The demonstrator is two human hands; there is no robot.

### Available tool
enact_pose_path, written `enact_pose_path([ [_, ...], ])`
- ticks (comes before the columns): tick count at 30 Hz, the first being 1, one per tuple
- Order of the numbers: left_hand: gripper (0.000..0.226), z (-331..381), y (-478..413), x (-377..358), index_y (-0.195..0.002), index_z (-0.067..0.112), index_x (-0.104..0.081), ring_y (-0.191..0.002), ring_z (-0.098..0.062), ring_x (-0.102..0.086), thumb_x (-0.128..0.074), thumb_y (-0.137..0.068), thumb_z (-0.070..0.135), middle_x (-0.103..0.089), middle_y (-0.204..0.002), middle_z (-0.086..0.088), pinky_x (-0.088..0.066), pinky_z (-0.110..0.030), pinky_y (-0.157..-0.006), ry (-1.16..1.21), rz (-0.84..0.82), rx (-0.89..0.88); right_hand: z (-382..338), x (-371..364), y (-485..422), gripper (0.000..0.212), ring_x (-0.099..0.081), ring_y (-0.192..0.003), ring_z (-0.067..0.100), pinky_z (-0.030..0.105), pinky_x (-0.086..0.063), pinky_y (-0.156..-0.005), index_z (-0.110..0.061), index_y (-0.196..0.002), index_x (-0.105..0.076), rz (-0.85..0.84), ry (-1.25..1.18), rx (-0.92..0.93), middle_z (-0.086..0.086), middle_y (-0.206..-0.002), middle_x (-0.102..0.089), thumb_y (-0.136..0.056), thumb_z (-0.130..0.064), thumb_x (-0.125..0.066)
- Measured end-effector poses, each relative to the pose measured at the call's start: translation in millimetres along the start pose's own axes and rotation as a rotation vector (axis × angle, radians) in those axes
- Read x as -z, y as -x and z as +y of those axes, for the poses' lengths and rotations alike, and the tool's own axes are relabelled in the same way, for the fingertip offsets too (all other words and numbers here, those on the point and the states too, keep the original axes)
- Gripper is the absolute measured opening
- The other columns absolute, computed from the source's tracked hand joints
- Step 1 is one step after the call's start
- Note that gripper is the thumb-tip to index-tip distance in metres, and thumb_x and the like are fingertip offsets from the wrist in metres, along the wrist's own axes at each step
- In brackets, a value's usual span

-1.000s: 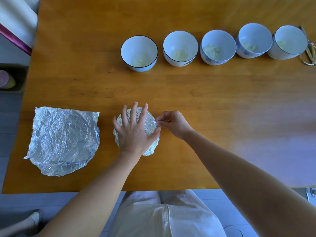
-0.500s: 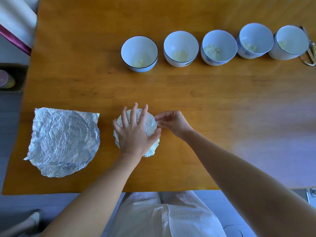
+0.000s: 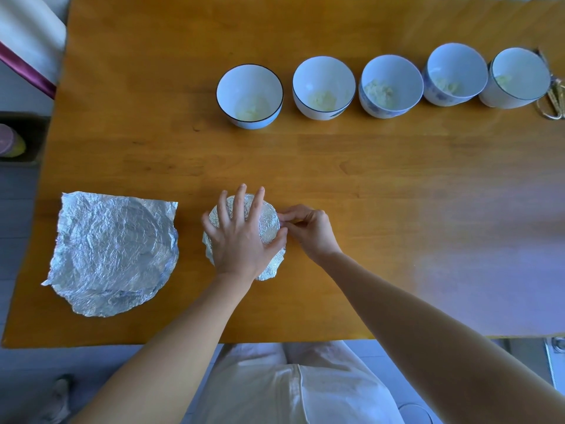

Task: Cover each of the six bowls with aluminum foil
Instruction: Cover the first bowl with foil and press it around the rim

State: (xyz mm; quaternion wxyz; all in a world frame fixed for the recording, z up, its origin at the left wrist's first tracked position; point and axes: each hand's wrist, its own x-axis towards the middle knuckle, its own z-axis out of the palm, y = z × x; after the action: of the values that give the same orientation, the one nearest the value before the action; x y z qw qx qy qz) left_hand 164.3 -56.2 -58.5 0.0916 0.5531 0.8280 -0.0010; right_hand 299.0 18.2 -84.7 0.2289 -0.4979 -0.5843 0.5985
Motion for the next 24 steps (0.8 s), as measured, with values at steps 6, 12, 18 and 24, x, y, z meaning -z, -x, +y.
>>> enact_pose_path([
  [6, 0.083, 0.8, 0.2, -2.0, -0.154, 0.032, -0.030, -0.144, -0.034, -0.027, -0.026, -0.085, 0.078, -0.032, -0.159, -0.003, -0.027, -0.059, -0.102, 0.005, 0.008, 0.024, -2.1, 8.6, 6.6, 0.029, -0.068, -0.101, 0.014, 0.029, -0.052, -0.093, -0.010, -0.106, -0.075, -0.129, -0.075, -0.097, 0.005, -0.104, -0.074, -0.090, 0.005, -0.056],
  [12, 0.095, 3.8, 1.3, -1.8, -0.156, 0.033, -0.021, -0.147, -0.035, -0.023, -0.019, -0.078, 0.086, -0.028, -0.161, -0.004, -0.025, -0.062, -0.103, 0.030, -0.013, 0.113, -21.8, 7.0, 9.9, 0.034, -0.066, -0.095, 0.016, 0.027, -0.054, -0.085, -0.004, -0.115, -0.068, -0.184, -0.195, -0.202, 0.017, -0.112, -0.070, -0.092, -0.022, -0.050],
  [18, 0.101, 11.8, 7.8, 4.5, -0.159, 0.030, -0.011, -0.150, -0.034, -0.011, -0.017, -0.075, 0.086, -0.016, -0.165, -0.004, -0.015, -0.063, -0.110, 0.229, -0.003, 0.318, -32.3, -0.7, 3.7, 0.035, -0.060, -0.096, 0.014, 0.014, -0.049, -0.077, -0.005, -0.126, -0.063, -0.277, -0.139, -0.237, 0.008, -0.108, -0.066, -0.105, -0.017, -0.037],
  [24, 0.093, 10.2, 21.4, 9.5, -0.159, 0.031, 0.000, -0.152, -0.032, 0.012, -0.027, -0.082, 0.076, 0.006, -0.167, -0.006, 0.003, -0.068, -0.115, 0.413, -0.020, 0.441, -44.4, -4.2, -2.9, 0.037, -0.063, -0.083, -0.011, 0.005, -0.044, -0.073, -0.006, -0.126, -0.061, -0.398, -0.110, -0.232, -0.002, -0.106, -0.067, -0.102, -0.007, -0.033],
])
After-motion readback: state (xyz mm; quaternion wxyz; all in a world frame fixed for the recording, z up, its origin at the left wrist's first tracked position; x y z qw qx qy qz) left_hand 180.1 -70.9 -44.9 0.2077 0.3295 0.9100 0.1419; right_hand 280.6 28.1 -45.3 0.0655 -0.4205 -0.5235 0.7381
